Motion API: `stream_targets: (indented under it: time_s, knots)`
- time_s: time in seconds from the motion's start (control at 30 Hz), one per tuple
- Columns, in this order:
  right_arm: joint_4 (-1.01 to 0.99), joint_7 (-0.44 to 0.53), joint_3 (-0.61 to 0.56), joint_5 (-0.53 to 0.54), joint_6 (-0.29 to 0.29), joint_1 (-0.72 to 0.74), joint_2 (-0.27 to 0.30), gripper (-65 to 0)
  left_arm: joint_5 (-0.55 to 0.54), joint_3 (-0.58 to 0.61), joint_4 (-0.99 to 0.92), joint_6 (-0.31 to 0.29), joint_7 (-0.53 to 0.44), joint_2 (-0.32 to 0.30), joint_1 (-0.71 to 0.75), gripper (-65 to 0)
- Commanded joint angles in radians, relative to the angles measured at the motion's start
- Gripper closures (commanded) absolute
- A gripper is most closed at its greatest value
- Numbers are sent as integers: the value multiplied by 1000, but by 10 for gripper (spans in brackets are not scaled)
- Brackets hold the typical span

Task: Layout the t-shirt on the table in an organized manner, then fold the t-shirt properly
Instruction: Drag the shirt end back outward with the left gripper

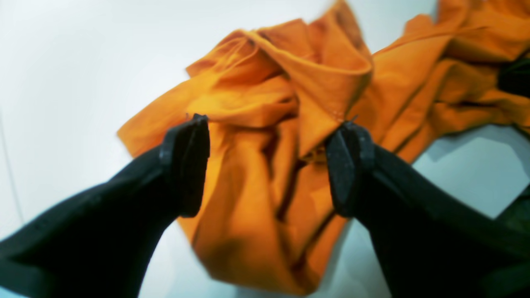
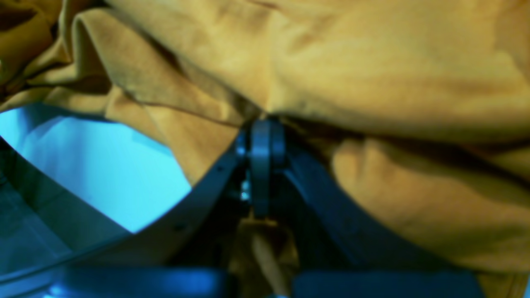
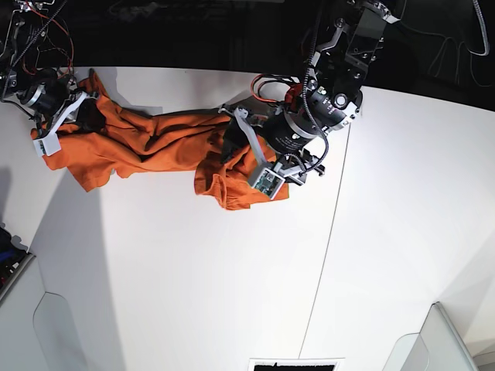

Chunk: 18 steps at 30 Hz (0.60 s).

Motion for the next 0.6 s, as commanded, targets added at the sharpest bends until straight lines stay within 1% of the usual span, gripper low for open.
stream_targets:
  time_s: [0.0,0.1,0.2,0.4,0.43,0.5,0.57]
  knots:
    - [1,-22,3,-50,-9,-1,13,0,-4,13,18,0,-33,5,-11,-453]
    - [1,-23,3,-50,-9,0,13,0,-3,47,18,-1,-35,32,-11,-453]
    - [1,-23,3,-50,-9,-1,13,0,12,101,18,-8,-46,79,-11,-453]
    - [1,-23,3,-50,-9,-1,13,0,139,306,5,-8,-70,154,-11,-453]
    - [1,-23,3,-51,-9,0,14,0,161,340,-4,-8,-71,161,-11,-453]
    - [1,-23,3,-51,-9,0,14,0,239,394,-22,-7,-74,169,-22,-453]
    - [1,-23,3,-51,-9,-1,14,0,269,408,-27,5,-77,168,-39,-453]
